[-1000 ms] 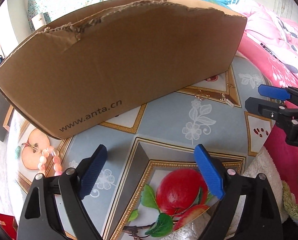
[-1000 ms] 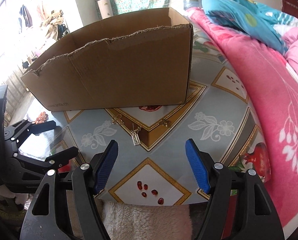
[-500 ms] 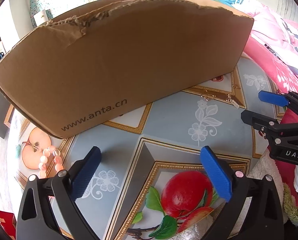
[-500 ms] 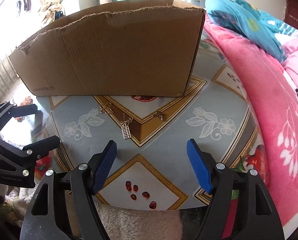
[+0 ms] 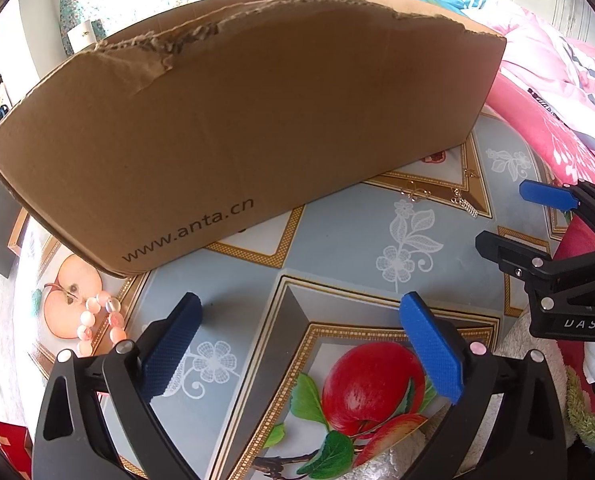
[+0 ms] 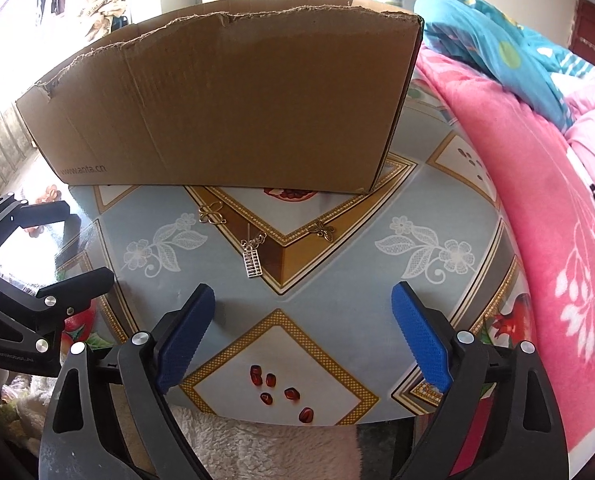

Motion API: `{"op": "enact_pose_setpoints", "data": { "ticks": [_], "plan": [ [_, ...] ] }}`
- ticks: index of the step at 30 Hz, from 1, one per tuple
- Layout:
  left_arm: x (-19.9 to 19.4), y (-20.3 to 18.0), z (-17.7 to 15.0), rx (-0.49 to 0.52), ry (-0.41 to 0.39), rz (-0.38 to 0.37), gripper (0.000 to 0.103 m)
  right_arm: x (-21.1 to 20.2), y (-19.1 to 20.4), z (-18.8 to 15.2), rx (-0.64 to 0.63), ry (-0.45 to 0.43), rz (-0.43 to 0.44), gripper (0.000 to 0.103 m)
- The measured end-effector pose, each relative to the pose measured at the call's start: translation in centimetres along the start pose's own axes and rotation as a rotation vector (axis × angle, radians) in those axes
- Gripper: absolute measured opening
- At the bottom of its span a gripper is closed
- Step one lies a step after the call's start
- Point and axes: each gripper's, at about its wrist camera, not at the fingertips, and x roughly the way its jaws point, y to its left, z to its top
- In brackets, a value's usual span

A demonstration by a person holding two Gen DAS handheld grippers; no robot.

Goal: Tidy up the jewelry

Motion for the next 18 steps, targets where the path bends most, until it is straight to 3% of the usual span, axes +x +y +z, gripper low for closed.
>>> {"op": "enact_pose_setpoints", "data": {
  "ticks": [6, 18],
  "plan": [
    [0.0, 0.0, 0.0, 0.0, -0.001, 0.0, 0.097, 0.7, -0.6, 0.6, 0.002, 0.017, 0.01, 0.095],
    [-0.1, 0.2, -0.1, 0.0, -0.002, -0.001, 0.097, 1.3, -1.1, 0.9, 0.007, 0.022, 0.015, 0.095]
  ]
}}
